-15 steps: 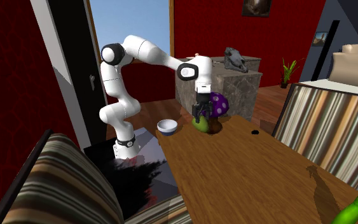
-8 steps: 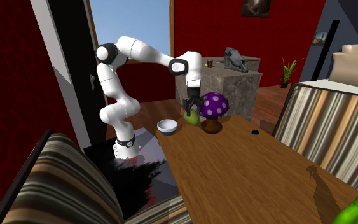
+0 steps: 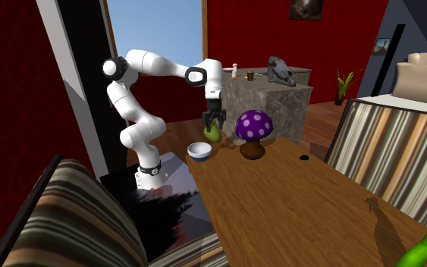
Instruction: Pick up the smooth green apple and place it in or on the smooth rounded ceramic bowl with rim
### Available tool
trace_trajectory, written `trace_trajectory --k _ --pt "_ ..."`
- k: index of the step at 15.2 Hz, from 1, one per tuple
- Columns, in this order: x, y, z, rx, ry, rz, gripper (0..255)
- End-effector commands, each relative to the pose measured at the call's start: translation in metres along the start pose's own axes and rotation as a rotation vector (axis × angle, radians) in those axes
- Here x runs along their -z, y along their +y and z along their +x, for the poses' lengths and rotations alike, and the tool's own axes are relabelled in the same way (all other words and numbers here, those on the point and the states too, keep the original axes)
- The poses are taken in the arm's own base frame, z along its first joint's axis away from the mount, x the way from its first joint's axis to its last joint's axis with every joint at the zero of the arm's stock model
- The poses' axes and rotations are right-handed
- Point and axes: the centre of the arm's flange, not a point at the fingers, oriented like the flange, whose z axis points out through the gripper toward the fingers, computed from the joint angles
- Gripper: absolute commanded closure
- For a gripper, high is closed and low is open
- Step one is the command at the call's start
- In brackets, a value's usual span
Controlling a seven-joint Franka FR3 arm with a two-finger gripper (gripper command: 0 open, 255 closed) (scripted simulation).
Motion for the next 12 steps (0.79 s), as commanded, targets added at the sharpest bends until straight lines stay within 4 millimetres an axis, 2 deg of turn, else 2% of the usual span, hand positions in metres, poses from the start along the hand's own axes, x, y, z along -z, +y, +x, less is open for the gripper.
trace_trajectory --k 1,6,12 --pt "0.009 0.005 -0.028 -0.001 -0.001 0.001 255" --pt "0.022 0.015 -0.087 -0.001 -0.001 0.001 255" --pt "-0.010 0.013 -0.091 -0.001 -0.001 0.001 255"
